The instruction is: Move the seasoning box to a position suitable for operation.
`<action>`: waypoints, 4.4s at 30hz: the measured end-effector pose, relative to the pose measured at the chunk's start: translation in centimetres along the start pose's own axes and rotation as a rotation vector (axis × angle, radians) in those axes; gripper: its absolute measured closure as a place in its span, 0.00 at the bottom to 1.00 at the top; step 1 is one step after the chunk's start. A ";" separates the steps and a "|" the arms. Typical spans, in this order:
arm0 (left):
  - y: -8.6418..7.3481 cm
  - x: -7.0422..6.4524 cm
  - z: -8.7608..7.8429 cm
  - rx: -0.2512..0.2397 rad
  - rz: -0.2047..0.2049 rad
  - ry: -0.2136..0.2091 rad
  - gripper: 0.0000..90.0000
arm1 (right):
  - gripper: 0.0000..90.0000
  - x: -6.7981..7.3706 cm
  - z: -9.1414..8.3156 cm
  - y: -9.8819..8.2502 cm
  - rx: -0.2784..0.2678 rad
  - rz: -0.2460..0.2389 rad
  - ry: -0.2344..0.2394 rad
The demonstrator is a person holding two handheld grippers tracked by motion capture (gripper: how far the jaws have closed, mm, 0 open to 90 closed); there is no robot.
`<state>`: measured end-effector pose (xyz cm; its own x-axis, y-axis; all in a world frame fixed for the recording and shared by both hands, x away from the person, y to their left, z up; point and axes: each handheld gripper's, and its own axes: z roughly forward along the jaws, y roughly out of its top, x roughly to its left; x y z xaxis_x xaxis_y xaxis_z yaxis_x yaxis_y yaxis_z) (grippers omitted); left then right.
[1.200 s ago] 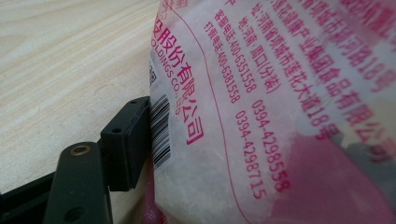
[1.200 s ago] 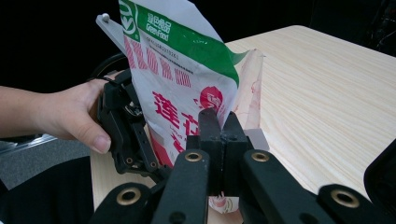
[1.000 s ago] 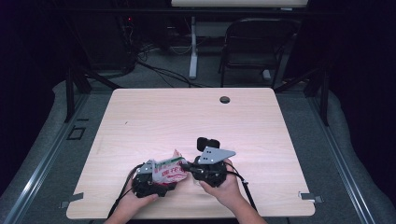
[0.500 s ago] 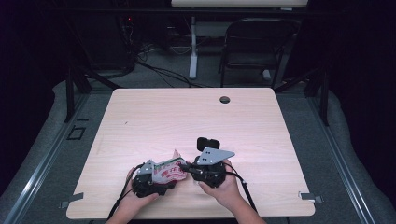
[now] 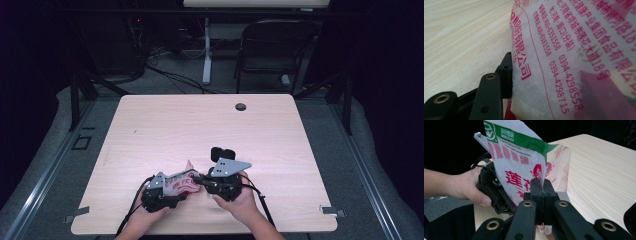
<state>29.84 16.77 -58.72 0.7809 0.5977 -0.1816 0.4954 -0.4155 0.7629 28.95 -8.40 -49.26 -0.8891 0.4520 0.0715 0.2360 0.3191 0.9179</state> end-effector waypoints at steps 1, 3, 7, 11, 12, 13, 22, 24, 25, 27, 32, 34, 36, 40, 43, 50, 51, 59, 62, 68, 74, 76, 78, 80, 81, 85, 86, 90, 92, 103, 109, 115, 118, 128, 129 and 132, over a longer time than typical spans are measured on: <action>0.0 0.0 0.0 -0.001 -0.002 -0.002 0.60 | 1.00 0.0 0.0 0.0 0.000 0.001 0.000; 0.0 0.0 0.0 -0.001 -0.002 -0.002 0.60 | 1.00 0.0 0.0 0.0 -0.003 0.004 -0.003; 0.0 -0.2 0.2 0.015 0.016 0.006 0.57 | 1.00 -0.2 0.0 0.1 -0.013 0.022 -0.001; 0.0 -0.3 0.2 0.021 0.015 0.015 0.55 | 1.00 -0.2 0.2 0.5 -0.017 0.019 -0.012; 0.0 -0.3 0.2 0.020 0.015 0.019 0.54 | 1.00 -0.3 0.3 0.6 -0.020 0.019 -0.013; 0.0 -0.3 0.2 0.020 0.010 0.012 0.54 | 1.00 -0.3 0.3 0.6 -0.020 0.019 -0.013; 0.1 -0.3 0.3 0.035 0.022 0.024 0.54 | 1.00 -0.4 0.4 0.9 -0.020 0.015 -0.016; 0.1 -0.4 0.3 0.034 0.019 0.029 0.55 | 1.00 -0.3 0.4 0.9 -0.021 0.013 -0.016; 0.1 -0.4 0.3 0.032 0.018 0.020 0.56 | 1.00 -0.3 0.4 0.9 -0.024 0.014 -0.014; 0.0 -0.4 0.3 0.031 0.018 0.015 0.58 | 1.00 -0.3 0.3 0.9 -0.021 0.012 -0.015; 0.0 -0.4 0.2 0.026 0.038 0.019 0.62 | 1.00 -0.2 0.1 0.7 -0.019 0.006 -0.015; 0.0 -0.5 0.2 0.021 0.028 0.015 0.63 | 1.00 -0.2 0.0 0.7 -0.021 0.008 -0.013; 0.0 -0.5 0.0 0.022 0.035 0.019 0.64 | 1.00 -0.2 0.0 0.7 -0.019 0.002 -0.014; 0.1 -0.7 -0.1 0.025 0.040 0.032 0.65 | 1.00 -0.1 -0.3 0.5 -0.021 -0.004 -0.016; 0.2 -0.7 -0.3 0.036 0.049 0.046 0.66 | 1.00 -0.1 -0.4 0.3 -0.023 -0.007 -0.019; 0.4 -0.8 -0.6 0.044 0.073 0.085 0.67 | 0.96 -0.1 -0.6 0.2 -0.021 -0.007 -0.029; 0.4 -0.7 -0.7 0.051 0.081 0.087 0.67 | 0.95 -0.1 -0.6 0.2 -0.024 -0.006 -0.031; 0.6 -1.0 -0.9 0.045 0.100 0.133 0.67 | 0.84 0.0 -0.8 0.2 -0.024 -0.008 -0.034; 0.7 -1.1 -1.0 0.042 0.106 0.140 0.67 | 0.76 0.0 -1.0 0.3 -0.035 -0.008 -0.042; 0.8 -1.1 -1.2 0.034 0.109 0.154 0.67 | 0.70 -0.1 -1.5 0.3 -0.050 -0.006 -0.060; 1.0 -1.0 -1.5 0.026 0.117 0.173 0.67 | 0.70 -0.2 -2.2 0.2 -0.053 -0.006 -0.071; 1.2 -1.0 -1.6 0.027 0.128 0.177 0.67 | 0.69 -0.2 -2.5 0.1 -0.051 -0.011 -0.083; 1.3 -1.0 -1.7 0.022 0.132 0.183 0.67 | 0.69 -0.1 -2.8 -0.1 -0.052 -0.007 -0.087; 1.5 -1.0 -1.8 0.019 0.141 0.189 0.67 | 0.67 -0.1 -3.2 -0.3 -0.045 -0.002 -0.098; 1.6 -0.9 -1.9 0.018 0.147 0.196 0.67 | 0.66 -0.1 -3.4 -0.5 -0.045 -0.001 -0.107; 1.9 -0.8 -2.2 0.011 0.158 0.217 0.67 | 0.65 -0.3 -4.5 -1.1 -0.048 0.028 -0.120; 2.0 -0.8 -2.3 0.011 0.162 0.224 0.67 | 0.64 -0.5 -4.7 -1.3 -0.048 0.033 -0.127; 2.2 -0.7 -2.7 0.000 0.175 0.251 0.67 | 0.62 -0.8 -6.0 -2.3 -0.030 0.048 -0.171; 2.3 -0.6 -2.8 0.002 0.176 0.254 0.67 | 0.61 -0.9 -6.1 -2.5 -0.029 0.047 -0.179; 2.6 -0.9 -3.8 -0.005 0.230 0.318 0.67 | 0.53 -0.6 -7.3 -3.1 -0.045 0.070 -0.230; 3.0 -0.9 -4.0 0.004 0.267 0.344 0.67 | 0.57 -1.1 -8.1 -3.7 -0.039 0.108 -0.255; 3.2 -0.9 -4.1 0.010 0.297 0.382 0.67 | 0.56 -1.2 -8.1 -4.1 -0.013 0.082 -0.274; 3.4 -0.8 -4.3 0.011 0.309 0.397 0.67 | 0.56 -1.3 -8.0 -4.3 -0.018 0.070 -0.282; 4.0 -0.2 -4.7 0.013 0.322 0.442 0.67 | 0.52 -1.8 -8.1 -4.5 -0.048 0.087 -0.257; 4.0 -0.1 -4.6 0.017 0.327 0.449 0.67 | 0.52 -1.8 -8.1 -4.5 -0.046 0.086 -0.257; 3.9 -0.1 -4.4 0.030 0.342 0.465 0.67 | 0.52 -1.8 -8.1 -4.5 -0.053 0.089 -0.257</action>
<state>30.03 18.15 -52.98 0.6523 0.6617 0.3697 0.2599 -0.6534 0.7110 26.35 -17.41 -50.34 -0.7357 0.6749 0.0572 0.2815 0.2279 0.9321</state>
